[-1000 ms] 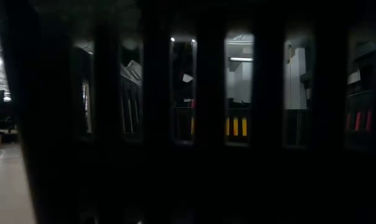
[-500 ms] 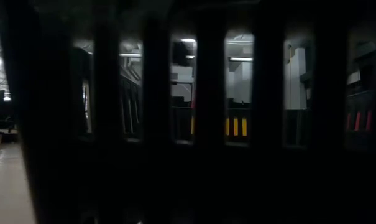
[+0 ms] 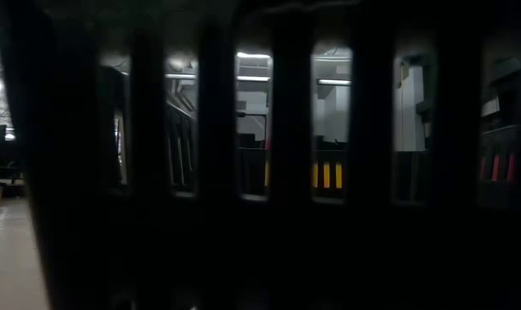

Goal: Pick & Place School Supplies
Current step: Put the green hole puncher into the black bin

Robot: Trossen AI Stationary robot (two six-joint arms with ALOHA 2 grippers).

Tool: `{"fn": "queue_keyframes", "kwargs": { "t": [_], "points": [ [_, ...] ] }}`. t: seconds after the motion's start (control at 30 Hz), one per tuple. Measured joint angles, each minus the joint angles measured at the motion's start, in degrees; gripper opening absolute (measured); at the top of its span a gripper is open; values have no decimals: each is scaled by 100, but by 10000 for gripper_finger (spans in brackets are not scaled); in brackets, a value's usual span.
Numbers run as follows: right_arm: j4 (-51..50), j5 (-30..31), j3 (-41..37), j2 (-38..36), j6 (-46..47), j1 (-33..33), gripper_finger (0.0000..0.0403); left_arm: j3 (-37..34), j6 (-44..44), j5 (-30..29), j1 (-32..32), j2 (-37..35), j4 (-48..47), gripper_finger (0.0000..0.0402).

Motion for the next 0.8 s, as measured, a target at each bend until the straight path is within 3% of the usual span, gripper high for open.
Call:
{"fn": "queue_keyframes", "kwargs": {
  "t": [0.2,0.47,0.63,0.8],
  "points": [
    [218,-192,-1347,-167,172,-1727,144,-4,-999,-751,-392,-65,-96,173],
    [2676,-1039,-3289,-149,847,-3237,143,-9,-1459,-960,-668,-32,73,173],
    [3831,-487,-3650,-151,1733,-3512,143,-9,-1886,-1026,-839,-56,82,173],
    [4018,173,-3740,-151,2388,-3759,143,-9,-2212,-1311,-1025,-56,100,173]
  ]
}}
